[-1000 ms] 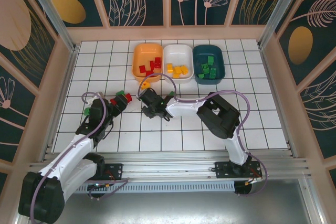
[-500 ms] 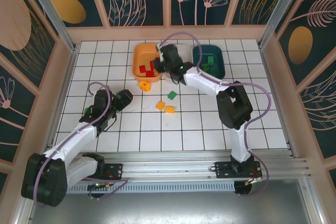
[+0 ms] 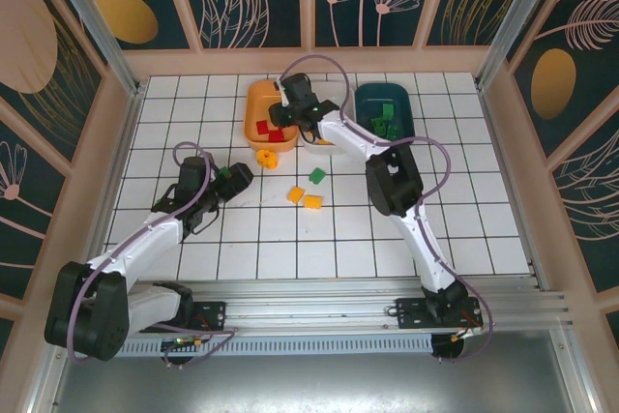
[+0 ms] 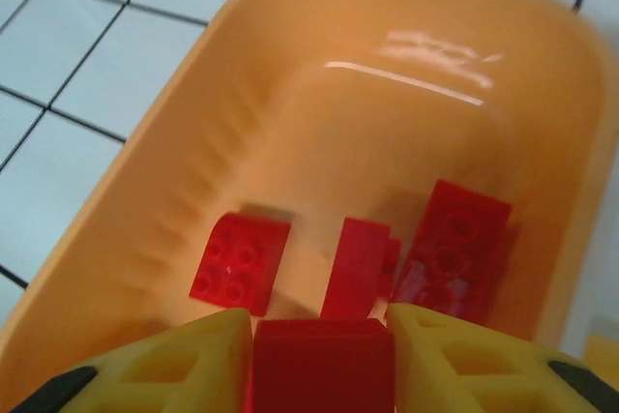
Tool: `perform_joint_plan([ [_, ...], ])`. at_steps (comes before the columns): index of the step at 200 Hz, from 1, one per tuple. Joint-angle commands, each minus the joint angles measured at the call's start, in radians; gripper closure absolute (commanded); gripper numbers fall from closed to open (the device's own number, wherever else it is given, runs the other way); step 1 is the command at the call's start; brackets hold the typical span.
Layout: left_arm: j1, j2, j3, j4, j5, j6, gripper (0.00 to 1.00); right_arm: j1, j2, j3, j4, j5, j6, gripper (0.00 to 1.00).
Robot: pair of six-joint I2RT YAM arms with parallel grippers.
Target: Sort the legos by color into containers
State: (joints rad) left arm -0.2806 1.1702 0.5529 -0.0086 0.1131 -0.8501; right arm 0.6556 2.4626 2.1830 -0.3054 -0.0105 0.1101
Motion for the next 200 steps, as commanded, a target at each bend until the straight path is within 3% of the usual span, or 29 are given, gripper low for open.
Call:
perform_joint_plan([
  [1, 0.006, -0.023, 0.030, -0.057, -0.080, 0.013, 0.01, 0.010, -0.002, 0.079, -0.043, -0.015, -0.013, 0.51],
  [23, 0.006, -0.018, 0.036, -0.060, -0.094, 0.011, 0.02, 0.010, -0.023, 0.084, -0.049, 0.000, -0.021, 0.41],
  [49, 0.006, 0.009, 0.050, -0.062, -0.110, 0.005, 0.01, 0.015, -0.099, 0.028, -0.032, 0.018, -0.021, 0.40],
  [127, 0.005, 0.280, 0.171, -0.008, -0.077, -0.042, 0.11, 0.047, -0.648, -0.835, 0.363, 0.081, 0.106, 0.37],
  [167, 0.006, 0.397, 0.246, -0.030, -0.123, -0.026, 0.12, 0.044, -0.817, -1.061, 0.398, 0.105, 0.134, 0.37],
  [200, 0.005, 0.484, 0.276, 0.002, -0.078, -0.015, 0.24, 0.041, -0.888, -1.155, 0.409, 0.112, 0.144, 0.36],
])
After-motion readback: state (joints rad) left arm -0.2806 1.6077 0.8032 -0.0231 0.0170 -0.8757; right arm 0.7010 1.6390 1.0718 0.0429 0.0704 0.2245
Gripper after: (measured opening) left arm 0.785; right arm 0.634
